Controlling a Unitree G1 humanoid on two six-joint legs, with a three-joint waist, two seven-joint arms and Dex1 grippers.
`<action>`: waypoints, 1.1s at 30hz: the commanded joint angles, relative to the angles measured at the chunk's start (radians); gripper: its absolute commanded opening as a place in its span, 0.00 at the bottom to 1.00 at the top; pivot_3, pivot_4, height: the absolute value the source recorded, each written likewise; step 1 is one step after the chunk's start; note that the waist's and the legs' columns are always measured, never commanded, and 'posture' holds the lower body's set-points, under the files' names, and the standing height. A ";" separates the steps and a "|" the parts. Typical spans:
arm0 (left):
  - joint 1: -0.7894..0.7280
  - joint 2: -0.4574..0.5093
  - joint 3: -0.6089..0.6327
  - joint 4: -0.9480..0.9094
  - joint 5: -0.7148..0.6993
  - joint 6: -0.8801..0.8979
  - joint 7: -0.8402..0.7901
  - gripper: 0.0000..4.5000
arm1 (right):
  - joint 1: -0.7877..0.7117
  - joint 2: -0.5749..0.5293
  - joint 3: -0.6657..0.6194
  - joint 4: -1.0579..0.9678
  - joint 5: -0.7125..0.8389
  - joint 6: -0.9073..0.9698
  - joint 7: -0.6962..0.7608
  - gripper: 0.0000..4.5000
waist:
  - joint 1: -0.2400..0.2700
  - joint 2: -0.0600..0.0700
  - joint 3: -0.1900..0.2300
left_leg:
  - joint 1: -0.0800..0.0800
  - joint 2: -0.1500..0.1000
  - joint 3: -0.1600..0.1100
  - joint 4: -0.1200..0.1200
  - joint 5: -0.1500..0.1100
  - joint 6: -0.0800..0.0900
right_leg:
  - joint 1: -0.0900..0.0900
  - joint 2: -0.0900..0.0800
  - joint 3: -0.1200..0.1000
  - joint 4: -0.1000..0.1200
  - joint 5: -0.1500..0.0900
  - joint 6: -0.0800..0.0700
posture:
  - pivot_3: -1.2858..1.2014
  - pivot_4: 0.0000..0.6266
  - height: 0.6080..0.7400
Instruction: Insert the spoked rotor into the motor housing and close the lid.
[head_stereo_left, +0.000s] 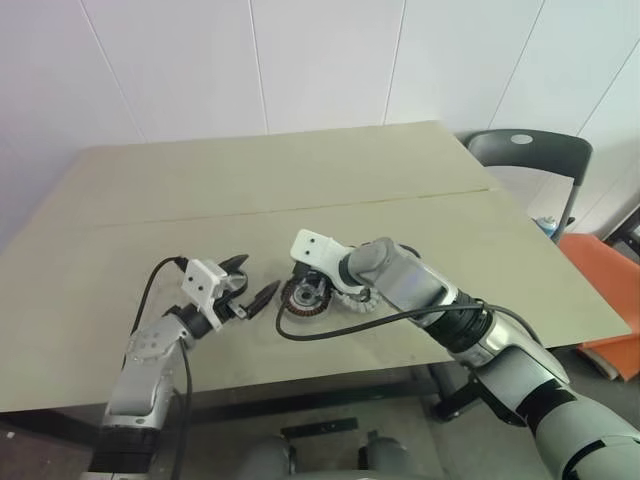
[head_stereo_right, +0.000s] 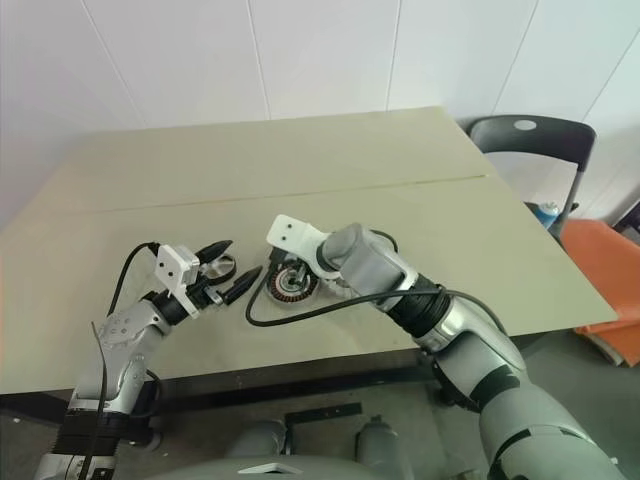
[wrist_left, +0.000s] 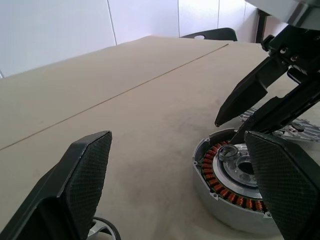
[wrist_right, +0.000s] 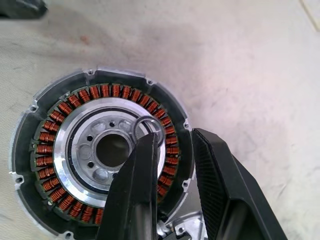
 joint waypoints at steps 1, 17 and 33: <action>-0.019 0.003 0.001 -0.014 0.003 -0.018 -0.003 1.00 | -0.011 -0.009 -0.014 -0.033 -0.021 -0.049 0.031 0.25 | 0.000 0.000 0.000 | 0.000 0.000 0.000 0.000 0.000 0.000 | 0.000 0.000 0.000 0.000 0.000 0.000 | 0.52 0.00 1.00; -0.020 0.001 0.002 -0.013 0.008 -0.018 0.000 1.00 | -0.013 0.034 -0.081 0.086 -0.007 -0.069 0.149 0.25 | 0.000 0.000 0.000 | 0.000 0.000 0.000 0.000 0.000 0.000 | 0.000 0.000 0.000 0.000 0.000 0.000 | 0.52 0.00 1.00; -0.015 0.001 0.003 -0.019 0.012 -0.020 0.005 1.00 | 0.024 0.071 -0.096 0.155 -0.025 -0.055 0.156 0.01 | 0.001 0.000 0.000 | 0.000 0.000 0.000 0.000 0.000 0.000 | 0.000 0.000 0.000 0.000 0.000 0.000 | 0.52 0.00 1.00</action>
